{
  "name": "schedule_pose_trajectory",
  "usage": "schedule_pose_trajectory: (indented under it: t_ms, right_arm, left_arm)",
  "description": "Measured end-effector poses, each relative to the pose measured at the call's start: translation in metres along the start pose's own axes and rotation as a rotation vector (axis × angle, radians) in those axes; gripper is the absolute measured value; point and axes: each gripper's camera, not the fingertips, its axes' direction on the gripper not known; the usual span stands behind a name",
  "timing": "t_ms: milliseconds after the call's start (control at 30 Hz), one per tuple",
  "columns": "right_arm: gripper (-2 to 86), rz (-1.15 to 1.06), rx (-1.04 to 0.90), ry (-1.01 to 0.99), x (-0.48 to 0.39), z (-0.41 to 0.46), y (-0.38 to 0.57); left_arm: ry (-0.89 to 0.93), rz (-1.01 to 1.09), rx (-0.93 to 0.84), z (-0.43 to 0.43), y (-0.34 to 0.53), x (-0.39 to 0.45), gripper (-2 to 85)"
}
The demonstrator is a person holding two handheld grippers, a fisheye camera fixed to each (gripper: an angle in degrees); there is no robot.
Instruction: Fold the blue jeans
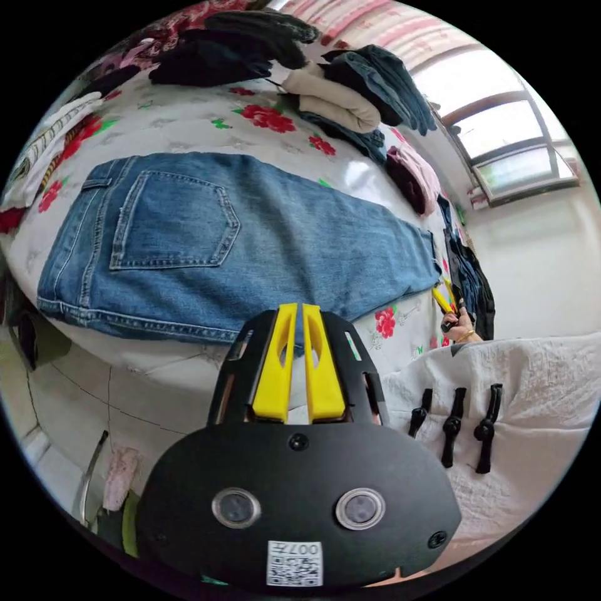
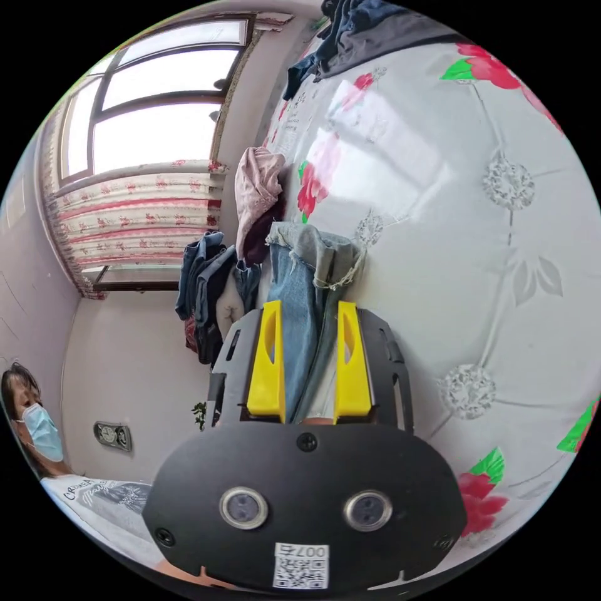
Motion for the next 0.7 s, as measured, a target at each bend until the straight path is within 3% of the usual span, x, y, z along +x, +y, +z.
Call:
schedule_pose_trajectory:
  t_ms: [200, 367, 533, 700]
  right_arm:
    - [2.5, 0.127, -0.021, -0.017, -0.005, 0.006, -0.021]
    - [0.8, -0.054, 0.138, -0.020, -0.075, -0.052, -0.021]
    - [0.4, -0.052, 0.182, 0.130, -0.098, -0.077, -0.030]
    - [0.4, -0.554, 0.010, 0.243, -0.240, -0.007, 0.009]
  left_arm:
    - [0.029, -0.392, 0.229, -0.039, 0.024, -0.064, 4.5]
    - [0.008, -0.527, 0.350, -0.060, 0.039, -0.096, 7.0]
    - [0.183, -0.680, 0.432, -0.040, 0.040, -0.129, 10.7]
    - [0.234, -0.647, 0.411, -0.021, 0.016, -0.135, 13.3]
